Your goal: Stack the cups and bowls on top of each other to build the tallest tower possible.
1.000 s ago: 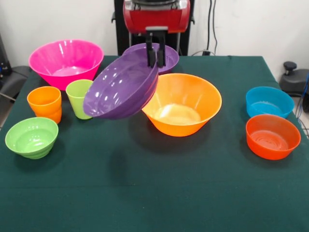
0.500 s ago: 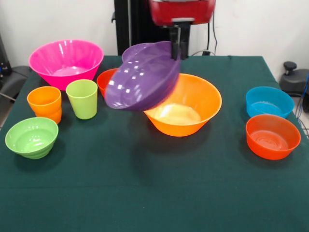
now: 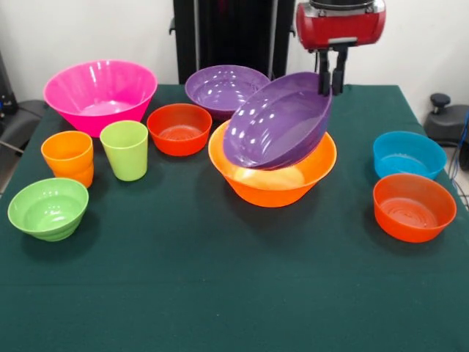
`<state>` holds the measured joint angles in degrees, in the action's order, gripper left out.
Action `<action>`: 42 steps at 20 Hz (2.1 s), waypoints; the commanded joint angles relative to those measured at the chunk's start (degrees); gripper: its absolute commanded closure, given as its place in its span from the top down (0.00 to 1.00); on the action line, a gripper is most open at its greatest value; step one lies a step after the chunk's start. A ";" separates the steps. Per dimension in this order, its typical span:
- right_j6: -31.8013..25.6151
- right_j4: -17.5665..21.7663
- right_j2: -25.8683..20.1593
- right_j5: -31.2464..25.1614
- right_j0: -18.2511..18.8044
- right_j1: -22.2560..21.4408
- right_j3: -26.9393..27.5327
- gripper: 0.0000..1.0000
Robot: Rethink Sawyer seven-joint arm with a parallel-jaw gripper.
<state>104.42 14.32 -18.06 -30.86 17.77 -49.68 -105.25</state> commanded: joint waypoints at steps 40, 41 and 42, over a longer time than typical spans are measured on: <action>8.64 -0.60 8.26 13.71 -3.55 5.12 -6.99 1.00; 8.60 -0.92 8.14 13.22 -3.51 5.10 -6.59 1.00; 8.13 -1.34 7.72 12.19 -3.02 5.22 -5.93 1.00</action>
<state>106.35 14.22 -8.83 -17.79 14.83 -47.57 -113.21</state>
